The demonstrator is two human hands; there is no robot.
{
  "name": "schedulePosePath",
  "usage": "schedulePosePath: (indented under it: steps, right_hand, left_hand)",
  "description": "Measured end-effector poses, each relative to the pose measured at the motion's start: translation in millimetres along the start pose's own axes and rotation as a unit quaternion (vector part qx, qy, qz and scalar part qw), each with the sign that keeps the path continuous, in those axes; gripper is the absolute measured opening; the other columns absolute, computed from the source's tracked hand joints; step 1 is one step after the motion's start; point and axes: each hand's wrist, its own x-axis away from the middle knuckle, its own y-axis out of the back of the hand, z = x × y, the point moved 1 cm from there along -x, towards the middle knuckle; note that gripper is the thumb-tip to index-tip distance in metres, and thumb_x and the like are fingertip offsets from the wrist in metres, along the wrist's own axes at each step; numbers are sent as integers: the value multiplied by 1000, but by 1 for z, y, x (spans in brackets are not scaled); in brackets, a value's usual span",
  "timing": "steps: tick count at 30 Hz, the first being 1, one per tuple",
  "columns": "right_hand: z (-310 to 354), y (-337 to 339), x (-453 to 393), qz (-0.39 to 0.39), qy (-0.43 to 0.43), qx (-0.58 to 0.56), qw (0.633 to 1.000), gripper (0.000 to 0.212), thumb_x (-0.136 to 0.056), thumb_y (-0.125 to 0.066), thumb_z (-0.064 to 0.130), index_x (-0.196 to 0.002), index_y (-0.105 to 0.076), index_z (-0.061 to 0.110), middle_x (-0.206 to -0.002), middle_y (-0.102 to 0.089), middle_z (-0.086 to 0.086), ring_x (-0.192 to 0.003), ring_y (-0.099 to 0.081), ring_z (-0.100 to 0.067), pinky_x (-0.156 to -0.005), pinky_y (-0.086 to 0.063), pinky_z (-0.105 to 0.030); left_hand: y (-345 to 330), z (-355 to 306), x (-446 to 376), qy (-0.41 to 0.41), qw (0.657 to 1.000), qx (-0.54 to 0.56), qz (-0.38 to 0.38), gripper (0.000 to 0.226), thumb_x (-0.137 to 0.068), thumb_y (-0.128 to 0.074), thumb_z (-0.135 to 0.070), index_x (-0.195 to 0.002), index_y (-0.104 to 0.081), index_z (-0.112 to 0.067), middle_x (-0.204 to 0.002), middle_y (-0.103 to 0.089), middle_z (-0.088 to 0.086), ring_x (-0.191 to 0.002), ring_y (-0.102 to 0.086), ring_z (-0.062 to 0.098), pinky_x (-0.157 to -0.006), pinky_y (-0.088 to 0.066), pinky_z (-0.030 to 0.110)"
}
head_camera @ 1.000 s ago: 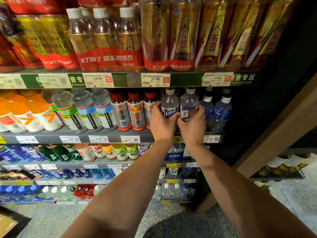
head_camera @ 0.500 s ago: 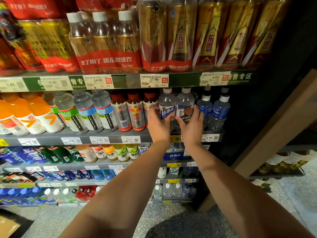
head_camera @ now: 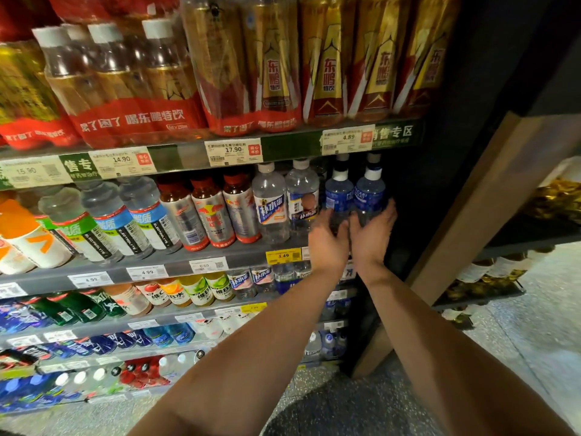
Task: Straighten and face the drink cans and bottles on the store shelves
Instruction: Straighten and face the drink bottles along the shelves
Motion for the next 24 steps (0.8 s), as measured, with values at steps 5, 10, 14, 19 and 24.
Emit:
schedulePosePath:
  steps: [5,10,14,19,24]
  right_hand:
    - [-11,0,-20,52,-7,-17,999,76,-89,-67,22,-150,-27,4,-141,-47,-23,-127,-51,-38,-101,-47,-45]
    - [-17,-1,-23,53,-10,-59,997,72,-83,-70,15,-145,-34,5,-131,-55,-16,-117,-58,-30,-91,-49,-35]
    - [-18,4,-25,77,-13,-81,994,69,-86,-69,13,-146,-34,7,-125,-62,-9,-107,-62,-18,-80,-42,-19]
    - [-11,12,-7,42,14,-35,998,75,-87,-68,18,-150,-29,7,-139,-52,-16,-126,-54,-29,-99,-47,-33]
    - [0,19,55,34,39,-95,994,62,-90,-63,17,-145,-33,15,-145,-39,-7,-135,-42,-19,-111,-37,-30]
  left_hand:
    - [-19,0,-8,31,999,5,12,53,-98,-52,-7,-149,-36,-5,-149,-46,12,-135,-45,26,-104,-33,20]
    - [-16,6,-15,40,999,4,1,50,-99,-51,-9,-147,-41,-12,-133,-61,9,-117,-59,24,-87,-42,20]
    - [-14,15,-16,15,1000,-17,-17,33,-97,-52,-13,-129,-61,-16,-109,-73,5,-97,-69,24,-82,-55,34]
    - [3,12,-4,34,999,14,-27,31,-99,-53,-12,-128,-64,-11,-113,-72,1,-97,-67,10,-87,-52,21]
    - [49,32,31,30,998,48,-26,24,-100,-56,-20,-121,-67,-18,-97,-66,-22,-85,-63,-10,-76,-50,11]
